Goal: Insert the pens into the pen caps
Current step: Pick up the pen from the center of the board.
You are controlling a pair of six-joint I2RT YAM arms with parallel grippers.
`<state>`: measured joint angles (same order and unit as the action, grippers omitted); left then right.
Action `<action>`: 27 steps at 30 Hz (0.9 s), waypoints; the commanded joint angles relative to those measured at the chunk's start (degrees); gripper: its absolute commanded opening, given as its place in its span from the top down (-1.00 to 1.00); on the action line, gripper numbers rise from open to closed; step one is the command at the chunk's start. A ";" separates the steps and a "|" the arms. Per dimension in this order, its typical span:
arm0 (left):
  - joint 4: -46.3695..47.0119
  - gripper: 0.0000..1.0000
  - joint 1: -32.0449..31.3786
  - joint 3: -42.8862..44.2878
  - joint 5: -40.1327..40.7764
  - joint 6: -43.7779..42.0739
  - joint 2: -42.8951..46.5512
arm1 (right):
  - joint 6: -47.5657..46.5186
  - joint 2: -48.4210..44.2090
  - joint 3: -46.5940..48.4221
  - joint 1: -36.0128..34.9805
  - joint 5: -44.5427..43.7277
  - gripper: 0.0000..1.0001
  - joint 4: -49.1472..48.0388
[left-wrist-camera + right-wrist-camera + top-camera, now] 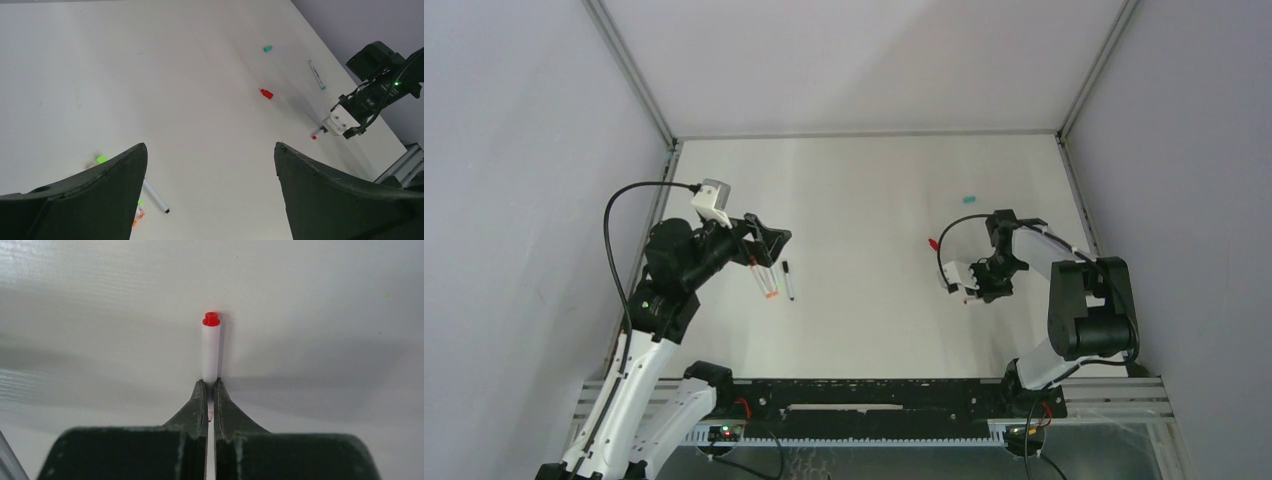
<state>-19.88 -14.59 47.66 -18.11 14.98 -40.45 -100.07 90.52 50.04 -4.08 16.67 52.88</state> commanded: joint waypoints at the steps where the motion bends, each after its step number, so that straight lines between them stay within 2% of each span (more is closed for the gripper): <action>1: 1.37 -1.00 0.53 -0.70 0.03 -0.82 0.32 | 6.83 0.53 -3.06 -1.96 4.61 1.00 -4.00; 9: 4.74 -1.00 0.53 -1.81 -3.42 0.93 0.27 | 21.43 -6.85 0.92 -2.27 13.65 1.00 -1.18; 14: 14.08 -1.00 0.53 -5.24 -9.05 11.97 0.24 | 29.70 -13.52 4.05 -2.25 19.00 1.00 2.57; 18: 16.98 -0.98 -0.22 -6.30 -9.92 21.39 1.08 | 41.27 -18.76 7.27 -2.06 24.15 1.00 2.90; 21: 19.58 -0.97 -4.77 -9.29 -5.99 25.16 2.82 | 50.09 -21.19 8.89 -0.84 29.67 1.00 0.42; 24: 23.64 -0.96 -12.17 -13.33 2.32 26.78 4.17 | 59.36 -22.02 9.92 1.53 34.29 1.00 -3.46; 27: 30.05 -0.84 -19.24 -18.34 10.30 29.84 3.35 | 64.76 -22.05 10.15 3.59 39.46 1.00 -5.59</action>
<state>0.54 -27.05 34.54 -18.74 38.74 -36.69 -48.03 68.86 58.52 -2.66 46.94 51.37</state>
